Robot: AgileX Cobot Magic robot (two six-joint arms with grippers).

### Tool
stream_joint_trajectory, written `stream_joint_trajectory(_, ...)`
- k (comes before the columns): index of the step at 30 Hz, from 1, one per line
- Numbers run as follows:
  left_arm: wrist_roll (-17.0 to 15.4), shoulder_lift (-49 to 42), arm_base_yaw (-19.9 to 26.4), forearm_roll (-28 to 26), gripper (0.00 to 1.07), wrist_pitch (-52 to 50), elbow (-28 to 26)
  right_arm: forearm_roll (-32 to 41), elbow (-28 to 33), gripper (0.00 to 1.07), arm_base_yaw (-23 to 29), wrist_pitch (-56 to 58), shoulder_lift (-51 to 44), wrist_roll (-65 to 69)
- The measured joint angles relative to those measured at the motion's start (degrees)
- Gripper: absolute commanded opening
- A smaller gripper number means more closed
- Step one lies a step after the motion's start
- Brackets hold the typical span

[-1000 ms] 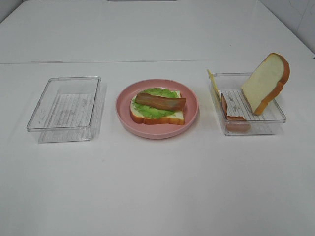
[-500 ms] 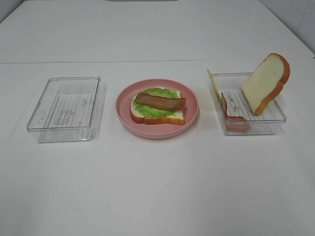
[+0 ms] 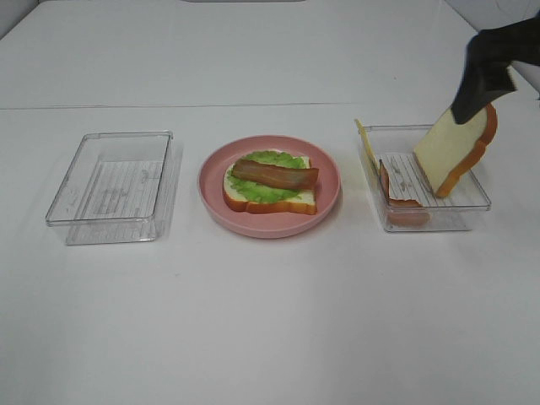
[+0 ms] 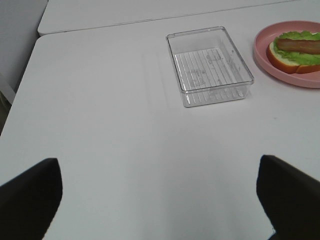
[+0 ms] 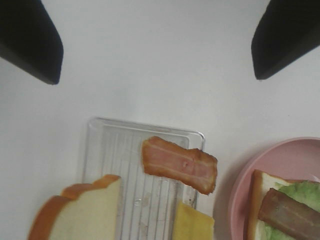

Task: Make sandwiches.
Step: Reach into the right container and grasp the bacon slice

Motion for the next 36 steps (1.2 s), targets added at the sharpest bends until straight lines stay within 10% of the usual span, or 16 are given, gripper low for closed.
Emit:
stream_joint_trajectory(14, 0.0, 0.0, 0.0, 0.1, 0.98, 0.0, 0.0, 9.6, -11.6, 0.94, 2.6, -1.9, 19.9, -0.5)
stream_joint_trajectory(36, 0.0, 0.0, 0.0, 0.1, 0.98, 0.0, 0.0, 11.1, -12.2, 0.93, 5.0, -7.3, 31.6, -0.6)
